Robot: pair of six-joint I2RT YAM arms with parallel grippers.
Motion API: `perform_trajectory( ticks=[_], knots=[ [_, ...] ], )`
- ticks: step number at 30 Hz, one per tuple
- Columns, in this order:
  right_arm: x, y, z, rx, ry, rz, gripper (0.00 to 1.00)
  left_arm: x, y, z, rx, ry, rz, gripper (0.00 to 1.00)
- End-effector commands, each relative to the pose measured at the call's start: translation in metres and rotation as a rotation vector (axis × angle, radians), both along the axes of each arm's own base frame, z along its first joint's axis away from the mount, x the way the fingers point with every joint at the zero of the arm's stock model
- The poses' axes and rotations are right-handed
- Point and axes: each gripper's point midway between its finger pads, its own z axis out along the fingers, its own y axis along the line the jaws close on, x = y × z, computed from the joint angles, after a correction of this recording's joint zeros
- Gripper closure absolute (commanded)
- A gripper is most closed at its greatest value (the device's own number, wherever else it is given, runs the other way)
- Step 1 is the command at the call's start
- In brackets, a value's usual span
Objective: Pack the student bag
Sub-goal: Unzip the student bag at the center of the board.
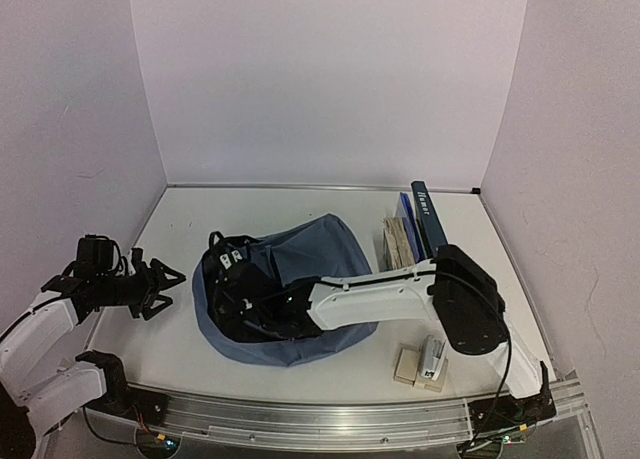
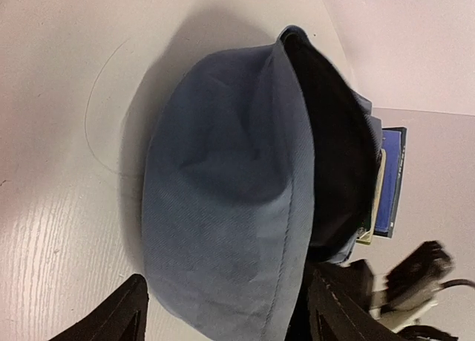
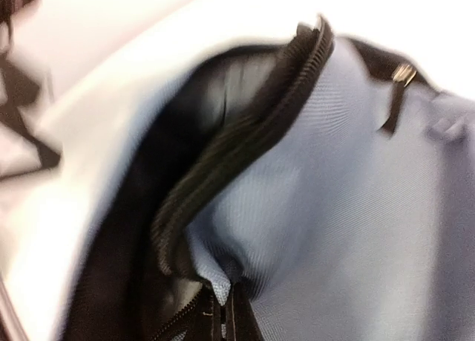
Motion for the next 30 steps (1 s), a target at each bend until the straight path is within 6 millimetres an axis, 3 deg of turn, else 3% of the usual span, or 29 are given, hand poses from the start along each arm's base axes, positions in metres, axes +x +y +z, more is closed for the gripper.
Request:
perform_trajectory(
  ticks=[1,5,8,15,23,25,29,30],
  knots=[
    [0.001,-0.003,0.105,0.222,-0.059,-0.024,1.0,0.006,-0.003,0.013,-0.002,-0.038,-0.024,0.18],
    [0.001,-0.012,0.111,0.225,-0.067,-0.039,1.0,0.013,-0.013,0.037,-0.057,-0.13,-0.071,0.09],
    [0.001,-0.018,0.117,0.24,-0.065,-0.05,1.0,0.018,-0.013,0.044,-0.036,-0.153,-0.079,0.04],
    [-0.003,-0.026,0.129,0.286,-0.05,-0.049,1.0,0.036,-0.012,0.019,0.062,-0.06,-0.08,0.0],
    [-0.005,-0.031,0.134,0.296,-0.048,-0.052,1.0,0.053,-0.026,-0.012,0.201,0.032,-0.108,0.01],
    [-0.004,-0.036,0.139,0.299,-0.055,-0.062,1.0,0.057,-0.022,-0.02,0.231,0.053,-0.08,0.13],
    [0.0,-0.054,0.153,0.306,-0.086,-0.113,1.0,0.062,-0.006,-0.025,0.296,0.055,-0.002,0.48],
    [0.001,-0.061,0.158,0.307,-0.099,-0.133,1.0,0.064,-0.001,-0.025,0.312,0.046,0.021,0.63]
  ],
)
